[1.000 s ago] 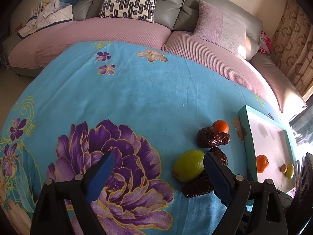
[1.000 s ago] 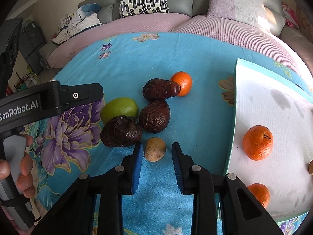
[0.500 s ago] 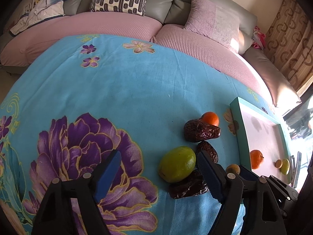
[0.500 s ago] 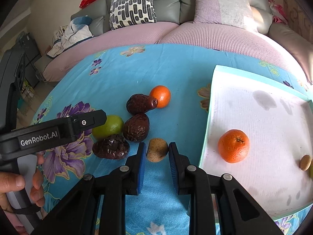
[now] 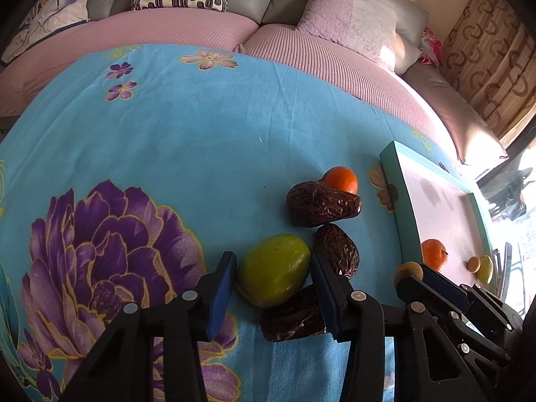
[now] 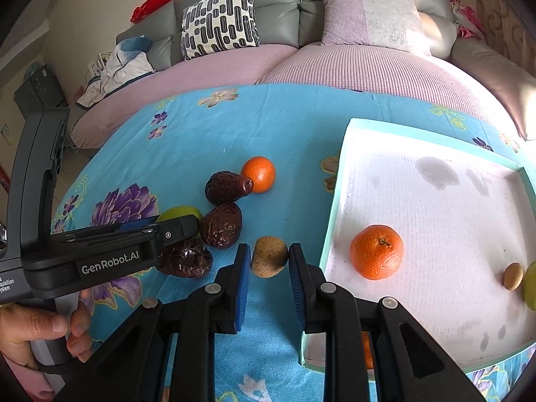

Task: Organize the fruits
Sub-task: 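Grasp the small brown kiwi with the right gripper while the left gripper grasps a green mango, then carry the kiwi with the right gripper into the tray while the left gripper carries the mango there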

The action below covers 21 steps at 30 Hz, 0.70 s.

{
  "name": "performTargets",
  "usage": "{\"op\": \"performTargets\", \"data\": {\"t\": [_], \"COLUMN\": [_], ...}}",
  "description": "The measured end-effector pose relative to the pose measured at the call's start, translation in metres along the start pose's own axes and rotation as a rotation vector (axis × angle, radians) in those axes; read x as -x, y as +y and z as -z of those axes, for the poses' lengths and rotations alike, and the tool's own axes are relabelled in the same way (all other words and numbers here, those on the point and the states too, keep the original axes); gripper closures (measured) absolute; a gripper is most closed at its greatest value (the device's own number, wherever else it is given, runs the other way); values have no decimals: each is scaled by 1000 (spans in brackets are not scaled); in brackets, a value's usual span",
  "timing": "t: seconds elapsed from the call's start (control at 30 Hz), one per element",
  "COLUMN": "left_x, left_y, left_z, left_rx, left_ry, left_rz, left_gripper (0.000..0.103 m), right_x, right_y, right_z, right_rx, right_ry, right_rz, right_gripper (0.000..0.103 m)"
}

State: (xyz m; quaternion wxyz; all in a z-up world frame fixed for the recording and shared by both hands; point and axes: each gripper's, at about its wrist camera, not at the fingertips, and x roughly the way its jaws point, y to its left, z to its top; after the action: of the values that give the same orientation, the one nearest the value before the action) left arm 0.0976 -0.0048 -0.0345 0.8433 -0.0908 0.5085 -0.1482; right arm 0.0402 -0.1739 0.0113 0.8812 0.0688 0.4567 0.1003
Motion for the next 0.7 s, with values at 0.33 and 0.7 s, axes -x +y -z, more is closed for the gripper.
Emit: {"op": "performTargets", "data": {"t": [0.33,0.7], "left_x": [17,49], "left_y": [0,-28], "left_z": [-4,-7], "left_rx": [1,-73], "left_ry": [-63,-151], "left_rz": [-20,-8], "left_gripper": [55,55], "right_x": [9,37], "right_y": [-3,-36], "right_z": [-1,-5], "right_rx": [-11,-90], "right_ry": [-28,-87], "right_rz": [-3,57], "right_gripper": [79,79]}}
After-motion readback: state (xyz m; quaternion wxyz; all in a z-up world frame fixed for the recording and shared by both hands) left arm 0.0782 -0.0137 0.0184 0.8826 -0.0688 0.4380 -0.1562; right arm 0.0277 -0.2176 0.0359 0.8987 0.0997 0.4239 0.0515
